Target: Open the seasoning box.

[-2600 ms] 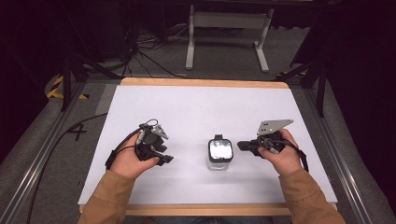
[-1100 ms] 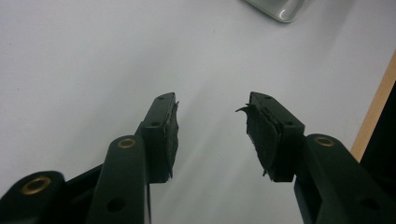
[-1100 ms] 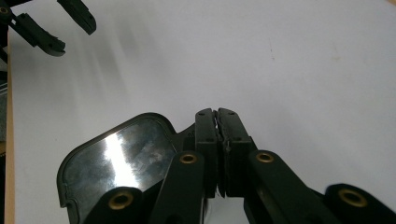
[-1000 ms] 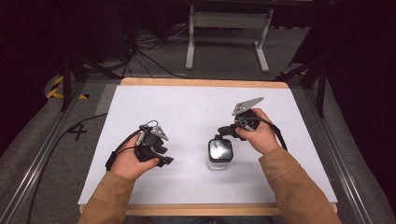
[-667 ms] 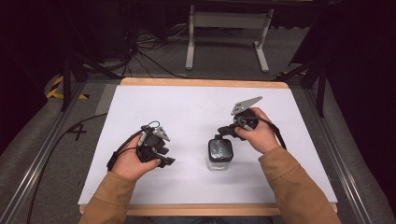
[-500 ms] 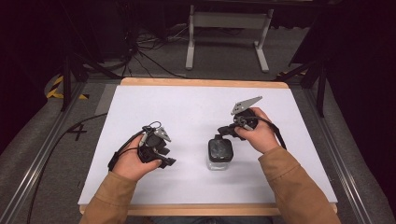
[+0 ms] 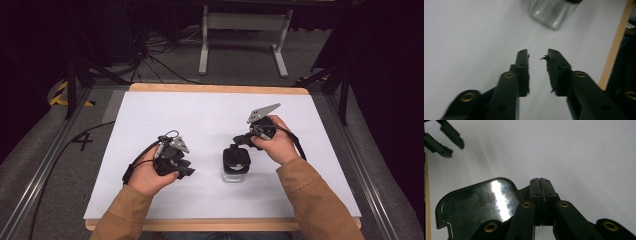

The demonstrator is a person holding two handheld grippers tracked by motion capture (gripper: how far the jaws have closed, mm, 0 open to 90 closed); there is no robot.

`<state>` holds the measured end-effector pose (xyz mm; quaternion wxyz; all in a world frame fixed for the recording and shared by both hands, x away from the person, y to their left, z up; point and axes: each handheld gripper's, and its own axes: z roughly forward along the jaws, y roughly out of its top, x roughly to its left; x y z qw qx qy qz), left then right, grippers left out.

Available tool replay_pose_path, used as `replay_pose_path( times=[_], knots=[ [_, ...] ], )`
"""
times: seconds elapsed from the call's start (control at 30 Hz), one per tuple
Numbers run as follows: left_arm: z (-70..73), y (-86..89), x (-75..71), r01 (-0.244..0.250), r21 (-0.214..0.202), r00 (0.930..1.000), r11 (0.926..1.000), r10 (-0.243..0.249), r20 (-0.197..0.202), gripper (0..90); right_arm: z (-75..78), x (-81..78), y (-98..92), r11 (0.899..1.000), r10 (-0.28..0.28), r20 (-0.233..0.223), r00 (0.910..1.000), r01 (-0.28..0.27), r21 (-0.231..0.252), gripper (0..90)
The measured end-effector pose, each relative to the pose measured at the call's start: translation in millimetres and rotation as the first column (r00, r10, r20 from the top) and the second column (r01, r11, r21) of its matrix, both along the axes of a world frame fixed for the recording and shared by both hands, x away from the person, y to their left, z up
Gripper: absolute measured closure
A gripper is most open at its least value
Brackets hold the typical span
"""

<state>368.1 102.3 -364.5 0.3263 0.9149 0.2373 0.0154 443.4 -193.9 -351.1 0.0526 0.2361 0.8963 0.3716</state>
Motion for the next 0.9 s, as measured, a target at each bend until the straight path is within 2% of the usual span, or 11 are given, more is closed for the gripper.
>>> replay_pose_path(
  times=[0.07,0.13,0.27,0.3,0.43,0.47,0.53,0.6,0.7,0.77,0.9],
  knots=[
    [3.4,-11.7,-5.1,0.027,-0.05,0.9995,0.9984,-0.026,0.018,82.4,0.2,-0.3,0.0,1.0,-0.001,0.001,1.0,0.001,-0.005,90.0],
    [4.1,-26.7,-9.6,0.049,-0.083,0.9984,0.9953,-0.047,0.031,87.0,-0.1,0.0,-0.4,1.0,0.0,-0.001,1.0,0.0,-0.001,90.0],
    [2.2,-54.5,-13.9,0.067,-0.115,0.9969,0.9911,-0.061,0.05,89.8,-0.9,0.6,-1.1,1.0,-0.002,0.002,1.0,0.002,0.005,90.0],
    [1.3,-59.8,-14.0,0.062,-0.118,0.9966,0.991,-0.055,0.061,89.9,-1.0,0.7,-1.2,1.0,0.0,0.003,1.0,0.0,0.006,90.0],
    [-7.0,-74.7,-12.3,0.032,-0.139,0.9981,0.9897,-0.025,0.057,90.0,-1.2,1.1,-1.8,1.0,0.0,0.001,1.0,0.0,0.01,89.9],
    [-9.8,-76.3,-11.7,0.023,-0.157,0.9982,0.9873,-0.014,0.057,89.9,-1.2,0.9,-1.8,1.0,-0.001,0.001,1.0,0.001,0.01,89.9],
    [-11.1,-74.8,-11.7,0.006,-0.22,0.9983,0.9755,0.007,0.058,89.8,-1.4,0.5,-2.2,1.0,-0.005,0.001,1.0,0.005,0.011,89.8],
    [-12.2,-73.7,-11.9,-0.019,-0.229,0.9965,0.9732,0.037,0.075,89.8,-1.7,0.1,-2.9,1.0,-0.007,0.0,1.0,0.007,0.015,88.8],
    [-14.1,-73.6,-13.1,-0.024,-0.241,0.9944,0.9702,0.048,0.094,89.8,-0.9,-2.4,-5.6,1.0,-0.015,0.011,0.9998,0.014,0.023,88.7],
    [-14.4,-74.5,-13.5,-0.022,-0.247,0.9946,0.9688,0.046,0.093,89.6,2.2,-8.7,-10.6,0.999,-0.013,0.037,0.9992,0.011,0.053,88.8],
    [-14.0,-74.4,-13.8,-0.019,-0.248,0.9949,0.9685,0.043,0.091,89.2,8.7,-28.0,-25.8,0.997,-0.013,0.06,0.9981,0.008,0.081,89.3]
  ],
)
